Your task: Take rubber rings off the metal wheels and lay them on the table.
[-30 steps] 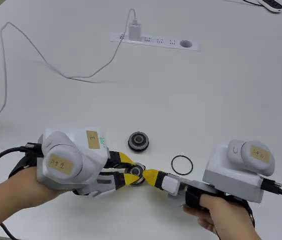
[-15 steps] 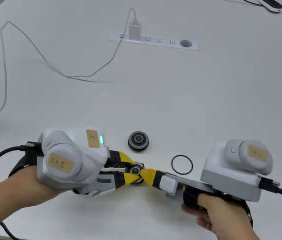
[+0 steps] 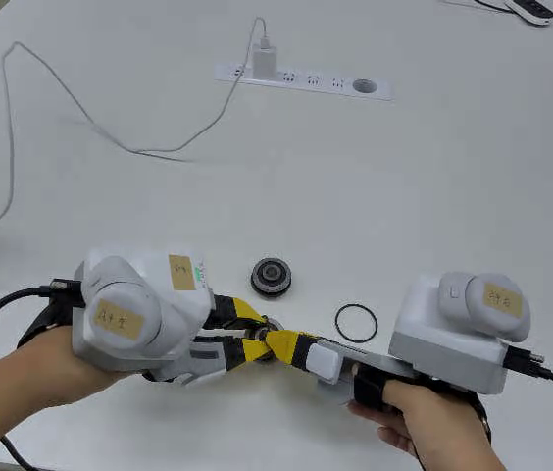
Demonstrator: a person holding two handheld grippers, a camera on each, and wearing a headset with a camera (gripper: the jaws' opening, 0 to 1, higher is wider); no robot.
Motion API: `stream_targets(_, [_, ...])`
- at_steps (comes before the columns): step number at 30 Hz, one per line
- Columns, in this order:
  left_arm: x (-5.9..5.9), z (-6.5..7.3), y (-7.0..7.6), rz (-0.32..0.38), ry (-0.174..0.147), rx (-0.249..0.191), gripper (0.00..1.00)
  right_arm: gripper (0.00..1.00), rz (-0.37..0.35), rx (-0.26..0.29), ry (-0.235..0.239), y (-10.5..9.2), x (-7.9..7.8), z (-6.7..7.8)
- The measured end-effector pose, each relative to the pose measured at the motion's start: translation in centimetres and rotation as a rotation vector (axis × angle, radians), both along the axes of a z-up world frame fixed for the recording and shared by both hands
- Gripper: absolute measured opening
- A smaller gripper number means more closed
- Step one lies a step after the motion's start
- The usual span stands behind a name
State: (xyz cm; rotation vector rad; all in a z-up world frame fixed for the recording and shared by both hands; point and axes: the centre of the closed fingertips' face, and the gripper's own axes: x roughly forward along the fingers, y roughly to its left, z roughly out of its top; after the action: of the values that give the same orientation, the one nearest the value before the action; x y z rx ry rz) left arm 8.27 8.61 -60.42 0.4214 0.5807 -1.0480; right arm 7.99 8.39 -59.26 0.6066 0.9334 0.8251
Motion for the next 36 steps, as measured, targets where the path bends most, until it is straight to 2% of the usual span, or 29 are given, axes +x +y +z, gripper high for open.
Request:
stream_targets(6, [0.0,0.0,0.0,0.006,-0.001,0.013,0.13,0.0,-0.026,0.013,0.018,0.0,0.0,0.1])
stream_targets(7, [0.0,0.0,0.0,-0.018,-0.019,0.05,0.13,0.0,-0.035,0.012,0.023,-0.1,0.1,0.0])
stream_targets(8, [0.0,0.0,-0.1,-0.026,-0.023,0.056,0.13,0.0,-0.04,0.012,0.028,-0.1,0.1,-0.1])
stream_targets(9, [0.0,0.0,-0.1,-0.018,-0.014,0.053,0.13,0.0,-0.049,0.014,0.037,-0.1,0.1,-0.1])
stream_targets(15, [0.0,0.0,0.0,-0.008,-0.009,0.051,0.13,0.0,-0.065,0.014,0.058,-0.1,0.2,-0.2])
stream_targets(18, [0.0,0.1,0.0,-0.019,-0.031,0.063,0.13,0.0,-0.07,0.012,0.067,-0.2,0.2,-0.3])
stream_targets(23, [0.0,0.1,0.1,-0.016,-0.035,0.072,0.13,0.01,-0.074,0.008,0.069,-0.2,0.2,-0.3])
stream_targets(25, [0.0,0.3,0.2,-0.015,-0.038,0.068,0.13,0.01,-0.076,0.003,0.066,-0.2,0.3,-0.3])
stream_targets(27, [0.2,0.8,0.5,0.004,-0.058,0.061,0.11,0.01,-0.076,0.001,0.061,-0.2,0.3,-0.2])
stream_targets(29, [0.7,1.5,0.8,0.039,-0.062,0.037,0.09,0.01,-0.073,0.0,0.054,-0.2,0.4,-0.2])
stream_targets(32, [0.8,1.9,1.2,0.05,-0.059,0.024,0.14,0.01,-0.069,-0.005,0.051,-0.1,0.3,-0.2])
stream_targets(34, [1.0,2.1,1.7,0.057,-0.069,0.034,0.13,0.01,-0.063,-0.007,0.045,0.1,0.3,-0.2])
stream_targets(36, [1.1,2.4,1.9,0.074,-0.071,0.022,0.14,0.01,-0.058,-0.011,0.039,0.2,0.2,-0.2])
